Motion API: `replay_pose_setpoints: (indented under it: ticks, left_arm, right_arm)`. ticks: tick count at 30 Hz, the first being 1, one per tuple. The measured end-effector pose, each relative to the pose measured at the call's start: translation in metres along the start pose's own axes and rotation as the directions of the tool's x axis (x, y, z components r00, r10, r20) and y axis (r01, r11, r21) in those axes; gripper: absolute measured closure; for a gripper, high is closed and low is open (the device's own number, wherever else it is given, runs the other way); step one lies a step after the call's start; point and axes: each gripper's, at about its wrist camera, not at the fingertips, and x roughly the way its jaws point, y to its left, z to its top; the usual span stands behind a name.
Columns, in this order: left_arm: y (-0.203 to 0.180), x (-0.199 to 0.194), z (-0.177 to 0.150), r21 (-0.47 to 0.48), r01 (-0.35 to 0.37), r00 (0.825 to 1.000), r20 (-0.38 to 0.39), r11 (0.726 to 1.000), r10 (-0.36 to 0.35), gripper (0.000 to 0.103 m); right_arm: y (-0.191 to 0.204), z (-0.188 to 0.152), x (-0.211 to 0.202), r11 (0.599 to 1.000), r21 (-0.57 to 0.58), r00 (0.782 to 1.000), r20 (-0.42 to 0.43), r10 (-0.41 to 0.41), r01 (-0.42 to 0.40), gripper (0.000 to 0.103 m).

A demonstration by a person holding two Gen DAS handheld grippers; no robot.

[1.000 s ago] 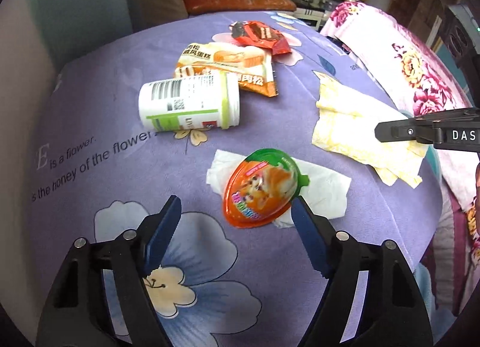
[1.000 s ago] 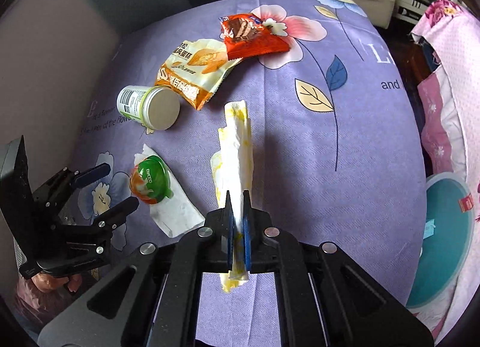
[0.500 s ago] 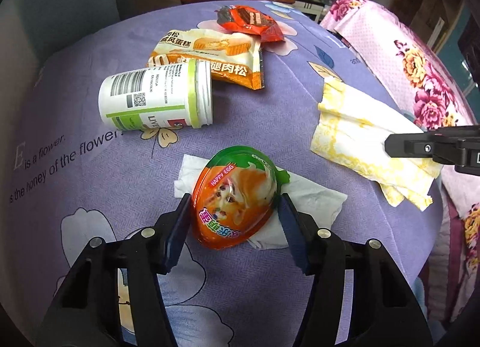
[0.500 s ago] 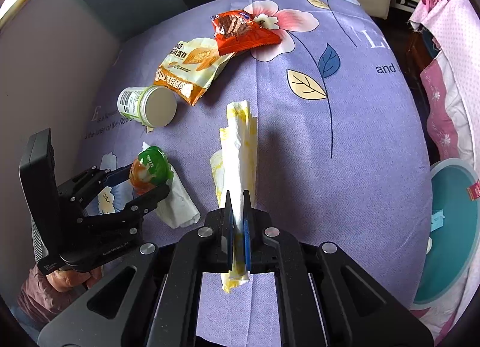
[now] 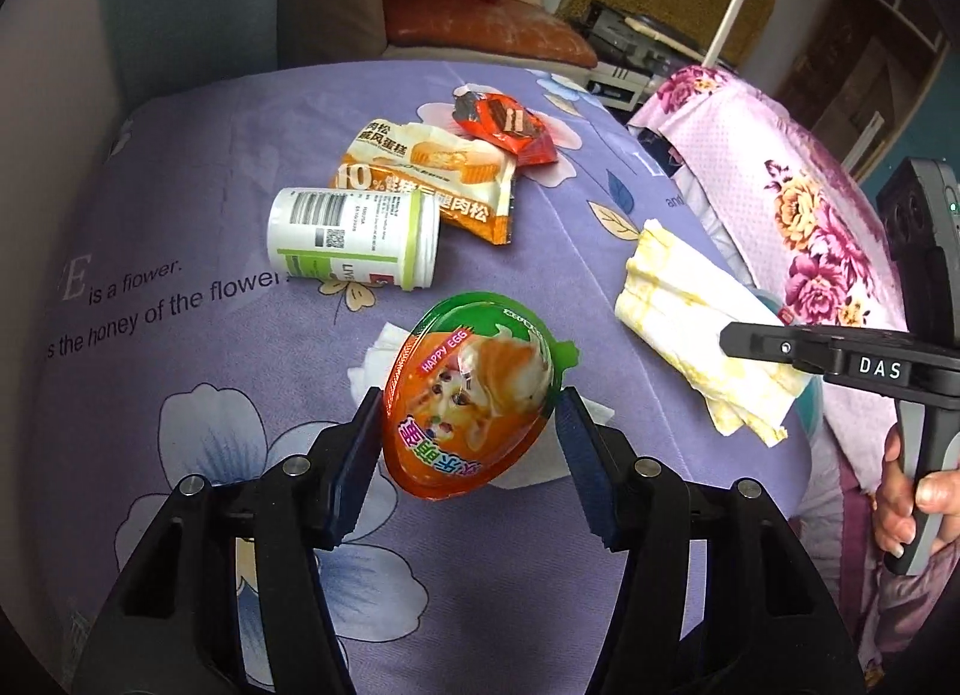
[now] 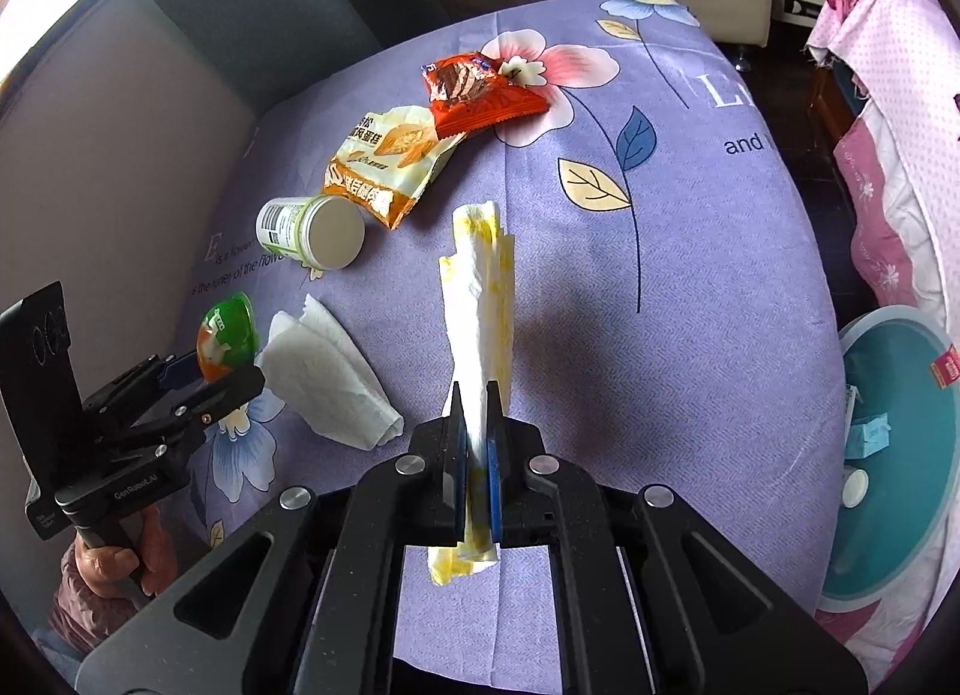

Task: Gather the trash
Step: 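Carry the candy egg and pad over the teal bin and release both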

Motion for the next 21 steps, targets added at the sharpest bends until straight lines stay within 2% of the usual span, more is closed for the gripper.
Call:
replay_pose_setpoints:
  ticks: [10,15,21]
  left_arm:
    - [-0.068,0.009,-0.001,0.092,0.060,0.998,-0.028,0.994,-0.057,0.044]
    - [-0.109,0.013,0.004,0.164,0.082,0.996,-0.034,0.983,-0.077,0.044]
    - [-0.151,0.030,0.005,0.227,0.105,0.993,-0.076,0.968,-0.089,0.044]
  right_arm:
    - [-0.040,-0.011,-0.039,0.996,0.088,0.996,0.084,0.014,-0.021,0.098]
    - [-0.068,-0.022,-0.059,0.991,0.136,0.993,0.121,0.002,-0.018,0.098]
    - [-0.104,-0.038,-0.081,0.979,0.202,0.987,0.160,-0.017,-0.016,0.098]
